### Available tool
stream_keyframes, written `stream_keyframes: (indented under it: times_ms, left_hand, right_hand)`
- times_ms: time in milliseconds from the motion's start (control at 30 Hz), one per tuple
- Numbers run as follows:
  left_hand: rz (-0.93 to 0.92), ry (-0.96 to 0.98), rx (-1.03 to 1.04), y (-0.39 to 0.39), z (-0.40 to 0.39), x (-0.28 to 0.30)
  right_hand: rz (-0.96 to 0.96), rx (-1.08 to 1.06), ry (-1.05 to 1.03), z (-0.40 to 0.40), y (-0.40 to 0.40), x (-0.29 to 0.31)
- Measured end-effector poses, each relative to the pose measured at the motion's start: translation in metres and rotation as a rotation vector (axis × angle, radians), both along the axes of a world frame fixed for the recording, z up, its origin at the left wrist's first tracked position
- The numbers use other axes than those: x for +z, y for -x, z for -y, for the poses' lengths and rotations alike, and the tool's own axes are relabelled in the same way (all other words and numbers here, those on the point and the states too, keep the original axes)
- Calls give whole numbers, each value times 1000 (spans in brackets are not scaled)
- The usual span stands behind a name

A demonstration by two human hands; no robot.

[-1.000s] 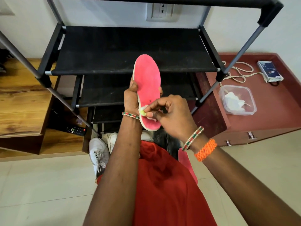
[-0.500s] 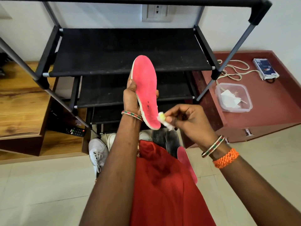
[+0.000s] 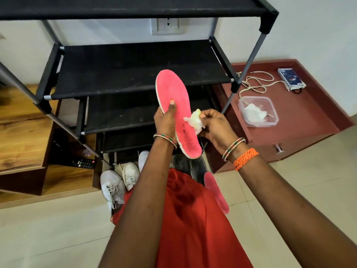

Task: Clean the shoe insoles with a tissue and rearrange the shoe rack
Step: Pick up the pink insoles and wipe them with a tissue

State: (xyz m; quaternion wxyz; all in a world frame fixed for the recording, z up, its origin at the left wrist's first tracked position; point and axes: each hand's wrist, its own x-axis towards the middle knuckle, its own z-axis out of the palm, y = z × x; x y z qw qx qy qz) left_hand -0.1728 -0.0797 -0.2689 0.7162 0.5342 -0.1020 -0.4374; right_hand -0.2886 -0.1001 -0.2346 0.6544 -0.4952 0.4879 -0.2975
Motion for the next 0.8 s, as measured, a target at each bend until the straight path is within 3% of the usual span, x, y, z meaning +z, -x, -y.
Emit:
stream_keyframes:
  times_ms: [233, 467, 533, 667, 800]
  left_hand:
    - [94, -13, -15, 31, -2, -3]
    - [95, -216, -203, 127, 4, -41]
    - [101, -298, -314, 143, 6, -61]
    - [55, -421, -729, 150, 2, -99]
    - [-9, -555, -987, 145, -4, -138]
  right_hand:
    - [33, -57, -170, -1, 13, -1]
    - [-259, -240, -80, -19, 71, -53]
    - [-306, -289, -82, -21, 95, -77]
    - [-452, -378, -93, -22, 138, -128]
    - [-607, -289, -102, -20, 170, -176]
